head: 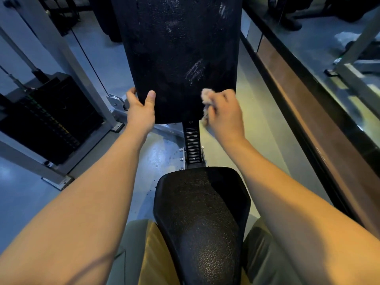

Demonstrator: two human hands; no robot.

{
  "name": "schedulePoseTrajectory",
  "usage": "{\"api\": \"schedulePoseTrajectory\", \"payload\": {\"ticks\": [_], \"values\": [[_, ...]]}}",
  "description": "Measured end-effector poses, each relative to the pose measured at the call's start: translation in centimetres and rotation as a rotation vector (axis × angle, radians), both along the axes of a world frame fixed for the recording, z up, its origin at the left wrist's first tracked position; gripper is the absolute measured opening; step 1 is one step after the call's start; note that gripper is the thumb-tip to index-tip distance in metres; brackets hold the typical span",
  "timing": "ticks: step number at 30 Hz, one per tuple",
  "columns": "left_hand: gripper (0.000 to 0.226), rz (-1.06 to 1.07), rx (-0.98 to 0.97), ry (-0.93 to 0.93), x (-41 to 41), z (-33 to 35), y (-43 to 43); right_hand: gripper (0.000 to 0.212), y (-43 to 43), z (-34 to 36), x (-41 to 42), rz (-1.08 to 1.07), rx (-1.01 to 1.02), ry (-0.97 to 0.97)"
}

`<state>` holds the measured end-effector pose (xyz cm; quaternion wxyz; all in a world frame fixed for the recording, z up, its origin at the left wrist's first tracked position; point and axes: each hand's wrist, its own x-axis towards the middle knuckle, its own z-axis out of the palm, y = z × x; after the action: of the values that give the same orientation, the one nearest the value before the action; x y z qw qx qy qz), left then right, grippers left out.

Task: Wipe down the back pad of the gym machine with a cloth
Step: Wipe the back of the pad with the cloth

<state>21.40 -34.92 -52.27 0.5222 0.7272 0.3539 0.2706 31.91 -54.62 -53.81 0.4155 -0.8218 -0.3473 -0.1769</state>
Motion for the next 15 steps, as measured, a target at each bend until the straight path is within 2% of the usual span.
{"api": "schedulePoseTrajectory", "payload": {"ticks": [3,8,10,13,15], "values": [[0.058,0.003,0.016,0.019,0.0,0.1,-0.2,0.016,0.8,-0.2,-0.5,-0.184,0.097,0.013],[0.059,-0.004,0.045,0.049,-0.2,0.9,-0.3,0.020,2.9,-1.5,-2.0,0.052,-0.153,-0.173],[0.057,0.003,0.054,0.053,-0.3,1.1,-0.6,0.022,1.1,-0.7,-0.4,0.078,-0.206,-0.170],[0.053,0.016,0.059,0.042,-0.3,1.2,-1.1,0.031,-0.8,1.8,1.8,-0.034,-0.079,-0.117],[0.052,0.017,0.064,0.039,-0.3,1.3,-1.2,0.029,-0.9,3.7,3.2,-0.124,0.037,-0.152]]}}
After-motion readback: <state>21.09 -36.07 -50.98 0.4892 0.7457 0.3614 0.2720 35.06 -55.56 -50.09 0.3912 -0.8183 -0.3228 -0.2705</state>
